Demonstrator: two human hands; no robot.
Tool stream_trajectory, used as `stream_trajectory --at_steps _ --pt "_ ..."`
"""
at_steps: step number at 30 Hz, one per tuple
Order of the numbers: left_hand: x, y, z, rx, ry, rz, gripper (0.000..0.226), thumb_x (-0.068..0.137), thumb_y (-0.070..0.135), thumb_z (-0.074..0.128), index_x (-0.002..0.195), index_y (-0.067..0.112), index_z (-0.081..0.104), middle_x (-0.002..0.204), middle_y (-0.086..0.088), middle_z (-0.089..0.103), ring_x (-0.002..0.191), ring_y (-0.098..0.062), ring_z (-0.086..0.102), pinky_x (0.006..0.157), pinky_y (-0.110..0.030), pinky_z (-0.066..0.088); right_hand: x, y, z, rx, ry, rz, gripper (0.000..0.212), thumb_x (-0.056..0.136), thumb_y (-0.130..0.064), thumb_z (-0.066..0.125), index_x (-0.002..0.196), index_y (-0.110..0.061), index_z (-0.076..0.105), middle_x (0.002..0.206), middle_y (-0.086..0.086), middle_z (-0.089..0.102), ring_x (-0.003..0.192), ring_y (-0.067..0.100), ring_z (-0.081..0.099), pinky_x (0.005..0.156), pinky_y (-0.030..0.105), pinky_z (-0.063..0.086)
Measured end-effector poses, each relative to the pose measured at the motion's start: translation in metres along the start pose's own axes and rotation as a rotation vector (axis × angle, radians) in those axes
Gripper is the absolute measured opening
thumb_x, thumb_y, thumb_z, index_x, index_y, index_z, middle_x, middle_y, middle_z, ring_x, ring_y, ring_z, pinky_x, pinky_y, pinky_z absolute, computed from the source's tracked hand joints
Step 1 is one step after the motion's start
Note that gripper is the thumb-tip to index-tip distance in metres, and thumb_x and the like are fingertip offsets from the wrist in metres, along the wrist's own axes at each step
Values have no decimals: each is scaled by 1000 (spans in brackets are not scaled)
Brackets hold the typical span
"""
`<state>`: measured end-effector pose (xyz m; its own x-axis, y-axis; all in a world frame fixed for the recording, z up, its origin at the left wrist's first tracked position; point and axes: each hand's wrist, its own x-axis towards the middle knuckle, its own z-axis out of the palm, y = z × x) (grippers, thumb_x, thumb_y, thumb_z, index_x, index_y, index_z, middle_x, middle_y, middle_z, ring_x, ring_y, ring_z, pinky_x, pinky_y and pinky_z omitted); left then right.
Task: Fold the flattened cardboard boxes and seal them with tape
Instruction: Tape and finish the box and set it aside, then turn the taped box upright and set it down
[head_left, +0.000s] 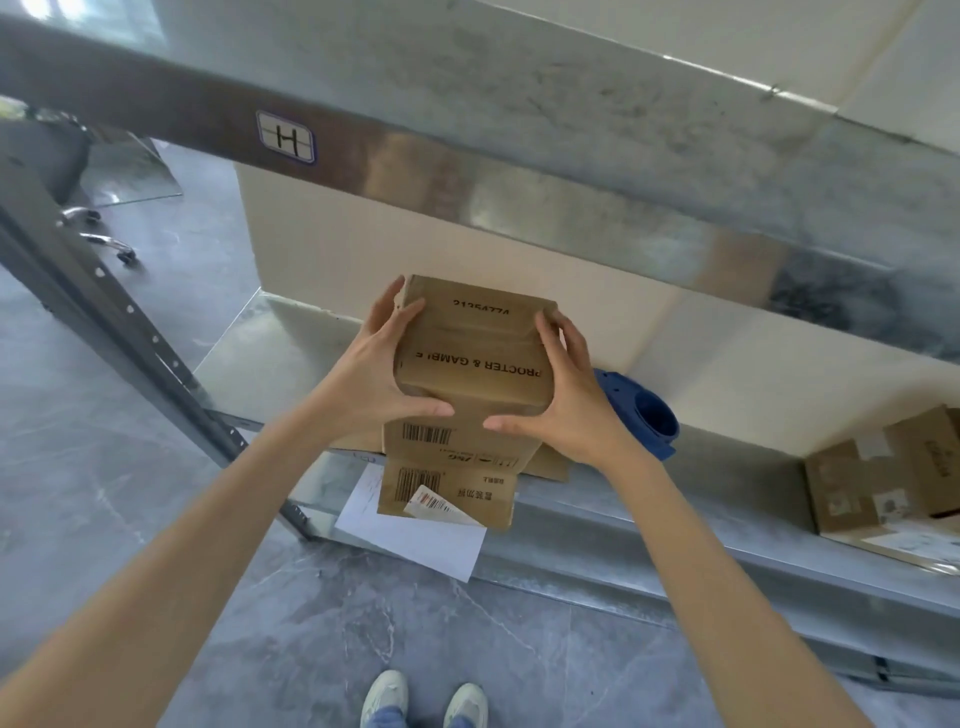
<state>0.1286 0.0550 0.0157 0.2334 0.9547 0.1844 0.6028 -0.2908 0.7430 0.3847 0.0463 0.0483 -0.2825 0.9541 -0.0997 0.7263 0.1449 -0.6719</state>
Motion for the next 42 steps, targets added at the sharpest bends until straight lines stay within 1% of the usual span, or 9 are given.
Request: stream_trajectory --at_steps 5,11,17,24,28,32,37,39,42 --pt "-11 -4 17 -62 47 -15 127 53 66 79 158 23 20 166 12 5 145 5 13 118 -32 22 -2 8 22 31 83 -59 123 66 -49 86 159 -29 10 163 -18 -18 141 -18 -10 96 -7 11" --pt "-13 -6 8 -87 79 -10 125 48 58 92 154 28 33 164 19 13 146 5 21 119 -32 27 -7 15 15 105 150 -88 118 61 -50 88 157 -36 21 165 -18 -2 148 -7 3 119 25 21" --pt "-25 -2 13 -184 179 47 102 53 42 93 142 18 50 159 6 29 145 -4 30 116 -36 38 -20 25 26 240 224 -190 78 69 -36 86 139 -35 51 163 -11 16 150 2 15 117 15 23" --pt "-37 -10 24 -301 208 93 86 64 28 90 140 21 50 161 3 26 146 -7 31 104 -16 44 -24 26 29 319 218 -152 76 74 -40 81 142 -32 50 161 1 29 150 4 17 119 43 32" --pt "-46 -22 32 -316 207 56 101 68 30 87 153 34 34 163 10 19 147 -3 28 102 -19 47 -28 39 39 349 246 -172 87 79 -33 80 151 -38 32 157 -9 37 148 7 28 114 26 35" --pt "-58 -34 47 -489 217 -71 109 67 25 86 149 57 23 158 18 27 142 -4 37 102 -29 51 -40 60 59 500 191 -47 96 84 -25 78 148 -61 16 149 -11 47 130 4 52 93 15 50" --pt "-72 -56 71 -424 223 -219 95 68 26 86 144 45 33 143 5 49 128 5 49 97 -13 47 -40 82 83 470 154 132 95 78 -41 78 154 -38 20 136 -12 58 123 4 58 98 36 54" --pt "-77 -63 77 -367 200 -279 82 71 21 87 135 36 38 135 -1 56 120 12 52 89 -6 47 -40 91 90 376 131 177 84 82 -38 77 148 -40 25 127 -17 63 118 6 61 100 42 53" --pt "-80 -65 81 -278 193 -326 71 75 15 85 120 48 40 123 8 62 106 21 55 76 1 45 -41 95 95 295 112 189 73 89 -32 73 140 -49 25 123 -12 66 114 11 64 98 45 54"
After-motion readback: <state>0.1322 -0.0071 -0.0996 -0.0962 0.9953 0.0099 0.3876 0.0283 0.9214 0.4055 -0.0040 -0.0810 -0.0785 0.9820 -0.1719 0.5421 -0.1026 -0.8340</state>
